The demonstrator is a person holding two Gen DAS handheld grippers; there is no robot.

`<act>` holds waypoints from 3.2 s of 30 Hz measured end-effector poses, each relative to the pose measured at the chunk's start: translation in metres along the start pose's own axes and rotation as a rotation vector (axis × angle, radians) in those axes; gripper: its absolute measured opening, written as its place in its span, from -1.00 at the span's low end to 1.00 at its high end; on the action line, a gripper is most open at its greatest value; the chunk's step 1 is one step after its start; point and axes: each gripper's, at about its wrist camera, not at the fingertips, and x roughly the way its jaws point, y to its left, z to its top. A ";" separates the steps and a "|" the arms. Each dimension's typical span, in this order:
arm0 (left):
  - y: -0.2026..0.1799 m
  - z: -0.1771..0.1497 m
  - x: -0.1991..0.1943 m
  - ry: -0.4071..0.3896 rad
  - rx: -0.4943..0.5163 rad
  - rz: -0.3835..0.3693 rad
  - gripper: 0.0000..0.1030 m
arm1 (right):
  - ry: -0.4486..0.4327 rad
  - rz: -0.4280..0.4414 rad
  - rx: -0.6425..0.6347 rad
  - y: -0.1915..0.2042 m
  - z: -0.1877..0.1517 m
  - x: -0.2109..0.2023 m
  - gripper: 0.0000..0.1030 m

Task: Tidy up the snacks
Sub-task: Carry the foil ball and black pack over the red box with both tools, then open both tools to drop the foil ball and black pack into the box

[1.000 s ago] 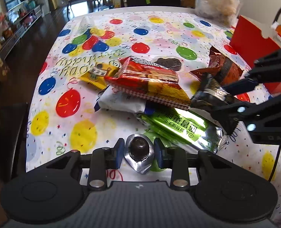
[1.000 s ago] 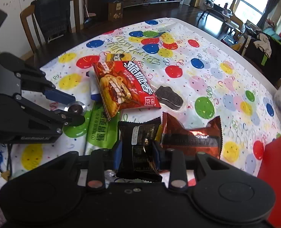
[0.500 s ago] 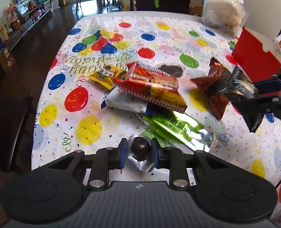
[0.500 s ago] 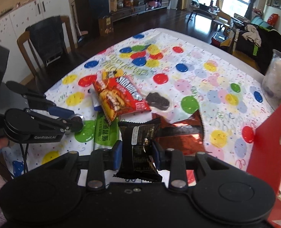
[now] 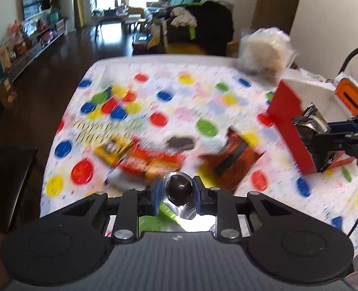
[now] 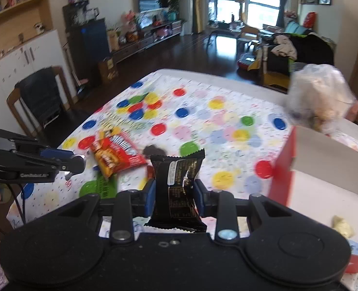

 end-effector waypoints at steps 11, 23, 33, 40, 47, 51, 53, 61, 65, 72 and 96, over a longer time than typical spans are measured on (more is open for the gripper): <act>-0.090 0.042 0.004 -0.040 0.105 -0.062 -0.50 | -0.062 -0.068 0.081 -0.081 -0.013 -0.042 -0.38; -0.204 0.080 0.042 -0.027 0.246 -0.111 -0.50 | -0.055 -0.141 0.162 -0.177 -0.038 -0.060 -0.38; -0.275 0.106 0.095 0.070 0.300 -0.148 -0.50 | 0.010 -0.170 0.259 -0.254 -0.054 -0.046 -0.38; -0.304 0.120 0.136 0.175 0.321 -0.139 -0.50 | 0.107 -0.159 0.298 -0.290 -0.053 -0.016 -0.37; -0.328 0.125 0.169 0.257 0.387 -0.087 -0.50 | 0.188 -0.156 0.306 -0.304 -0.056 0.018 -0.37; -0.336 0.125 0.184 0.319 0.410 -0.081 -0.50 | 0.217 -0.145 0.307 -0.307 -0.056 0.028 -0.36; -0.339 0.124 0.190 0.340 0.423 -0.077 -0.50 | 0.225 -0.135 0.315 -0.307 -0.056 0.029 -0.36; -0.343 0.122 0.207 0.407 0.441 -0.051 -0.50 | 0.256 -0.135 0.332 -0.311 -0.059 0.033 -0.30; -0.345 0.122 0.206 0.404 0.446 -0.038 -0.50 | 0.251 -0.121 0.365 -0.315 -0.060 0.031 -0.28; -0.341 0.121 0.199 0.397 0.402 -0.057 -0.49 | 0.234 -0.142 0.359 -0.311 -0.061 0.025 -0.20; -0.288 0.125 0.104 0.169 0.251 -0.167 -0.41 | 0.021 -0.104 0.328 -0.250 -0.041 -0.056 0.20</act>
